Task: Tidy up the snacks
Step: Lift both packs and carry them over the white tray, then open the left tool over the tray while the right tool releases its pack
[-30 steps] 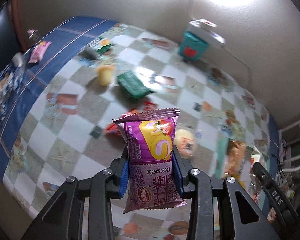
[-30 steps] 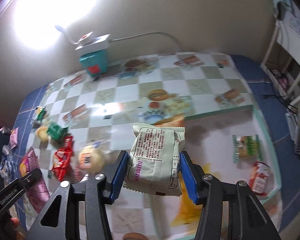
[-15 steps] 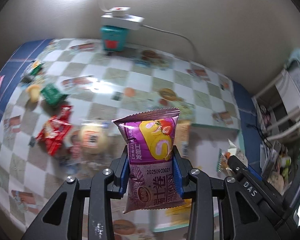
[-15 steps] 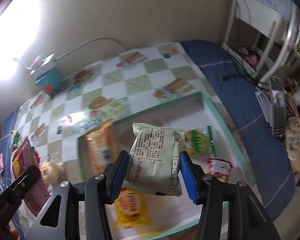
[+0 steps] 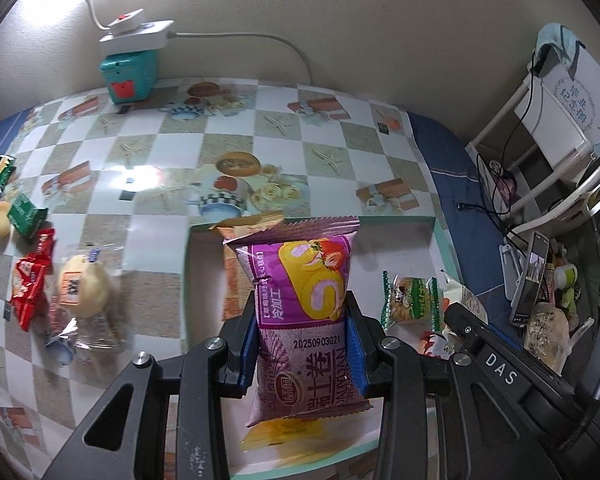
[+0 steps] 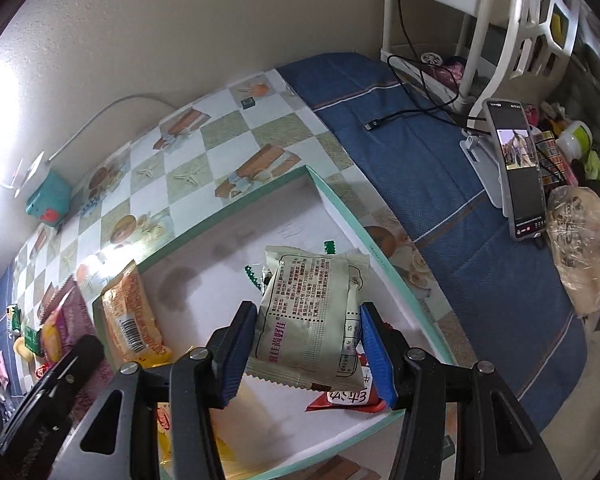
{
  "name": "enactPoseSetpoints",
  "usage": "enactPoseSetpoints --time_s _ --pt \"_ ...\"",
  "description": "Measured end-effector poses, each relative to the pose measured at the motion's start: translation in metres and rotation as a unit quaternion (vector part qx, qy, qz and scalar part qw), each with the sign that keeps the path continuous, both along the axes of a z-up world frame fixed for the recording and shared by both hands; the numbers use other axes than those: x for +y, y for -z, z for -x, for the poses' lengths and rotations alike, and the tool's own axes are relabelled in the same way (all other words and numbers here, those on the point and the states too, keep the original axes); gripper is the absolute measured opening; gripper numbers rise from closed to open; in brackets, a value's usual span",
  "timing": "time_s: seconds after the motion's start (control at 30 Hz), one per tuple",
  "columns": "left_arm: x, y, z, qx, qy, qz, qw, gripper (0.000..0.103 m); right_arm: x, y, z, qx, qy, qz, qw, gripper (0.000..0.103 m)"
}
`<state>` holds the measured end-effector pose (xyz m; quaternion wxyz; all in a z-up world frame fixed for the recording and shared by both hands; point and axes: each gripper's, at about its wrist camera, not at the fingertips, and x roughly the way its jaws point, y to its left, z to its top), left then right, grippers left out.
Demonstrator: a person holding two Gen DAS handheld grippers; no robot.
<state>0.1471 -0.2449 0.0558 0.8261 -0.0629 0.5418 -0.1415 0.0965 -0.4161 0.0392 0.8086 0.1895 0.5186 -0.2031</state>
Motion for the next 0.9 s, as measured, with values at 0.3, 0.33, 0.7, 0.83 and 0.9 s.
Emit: enactPoseSetpoints --time_s 0.3,0.33,0.7,0.83,0.9 --pt "-0.02 0.02 -0.01 0.009 0.015 -0.008 0.9998 0.04 -0.002 0.017 -0.009 0.012 -0.003 -0.015 1.0 0.056" --pt "-0.021 0.022 -0.011 0.011 0.016 -0.009 0.9998 0.04 -0.002 0.019 -0.01 0.013 -0.002 -0.016 1.0 0.056" --pt "-0.029 0.029 -0.017 0.019 0.014 -0.013 0.9996 0.055 -0.003 0.026 -0.015 0.023 -0.004 -0.016 1.0 0.057" --pt "-0.021 0.024 -0.019 0.012 -0.001 -0.022 0.9997 0.07 -0.003 0.025 -0.015 0.029 -0.003 -0.011 1.0 0.058" --pt "-0.017 0.021 -0.019 0.012 -0.004 -0.022 0.9997 0.07 -0.003 0.024 -0.014 0.029 -0.003 -0.011 1.0 0.061"
